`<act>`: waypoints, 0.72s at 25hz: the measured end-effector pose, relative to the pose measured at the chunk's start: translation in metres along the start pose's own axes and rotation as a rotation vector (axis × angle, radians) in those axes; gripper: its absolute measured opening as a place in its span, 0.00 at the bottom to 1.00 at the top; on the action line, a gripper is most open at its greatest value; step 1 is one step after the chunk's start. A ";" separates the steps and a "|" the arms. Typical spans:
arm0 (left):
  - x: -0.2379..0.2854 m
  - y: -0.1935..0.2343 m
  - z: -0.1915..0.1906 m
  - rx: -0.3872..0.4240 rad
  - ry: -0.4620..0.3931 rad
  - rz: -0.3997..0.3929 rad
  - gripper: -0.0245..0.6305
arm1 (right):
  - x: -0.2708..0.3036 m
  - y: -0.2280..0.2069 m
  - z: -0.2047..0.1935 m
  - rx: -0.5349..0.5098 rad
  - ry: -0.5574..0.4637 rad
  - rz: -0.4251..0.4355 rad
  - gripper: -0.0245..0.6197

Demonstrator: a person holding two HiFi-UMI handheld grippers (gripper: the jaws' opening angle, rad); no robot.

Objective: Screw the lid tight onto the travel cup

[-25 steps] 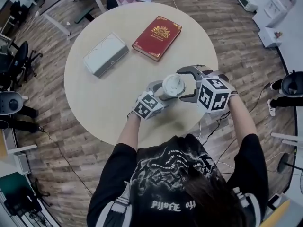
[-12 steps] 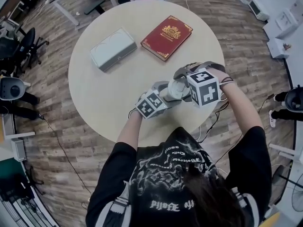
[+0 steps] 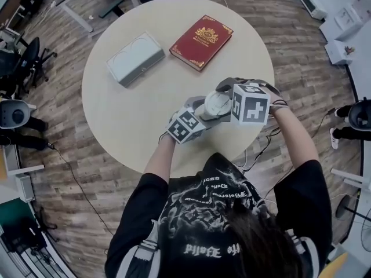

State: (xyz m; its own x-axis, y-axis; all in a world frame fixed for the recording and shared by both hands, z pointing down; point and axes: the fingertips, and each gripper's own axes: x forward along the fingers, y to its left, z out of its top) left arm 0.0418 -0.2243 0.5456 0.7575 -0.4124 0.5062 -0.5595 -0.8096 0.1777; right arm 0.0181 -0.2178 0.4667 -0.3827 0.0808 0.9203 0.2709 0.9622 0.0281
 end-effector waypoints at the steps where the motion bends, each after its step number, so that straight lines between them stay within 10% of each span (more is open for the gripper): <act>1: 0.000 0.000 0.000 -0.006 -0.003 0.005 0.62 | 0.000 -0.001 0.000 0.053 -0.017 -0.021 0.60; 10: 0.002 0.001 -0.001 -0.048 -0.012 0.058 0.62 | 0.001 -0.006 -0.005 0.472 -0.077 -0.254 0.60; 18: 0.005 0.004 -0.004 -0.079 -0.034 0.162 0.62 | 0.008 -0.008 0.000 0.798 -0.086 -0.290 0.60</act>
State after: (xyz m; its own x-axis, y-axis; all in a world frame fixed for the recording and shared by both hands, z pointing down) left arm 0.0425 -0.2277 0.5524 0.6653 -0.5503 0.5046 -0.6991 -0.6964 0.1623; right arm 0.0135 -0.2247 0.4736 -0.4156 -0.2084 0.8853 -0.5390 0.8405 -0.0552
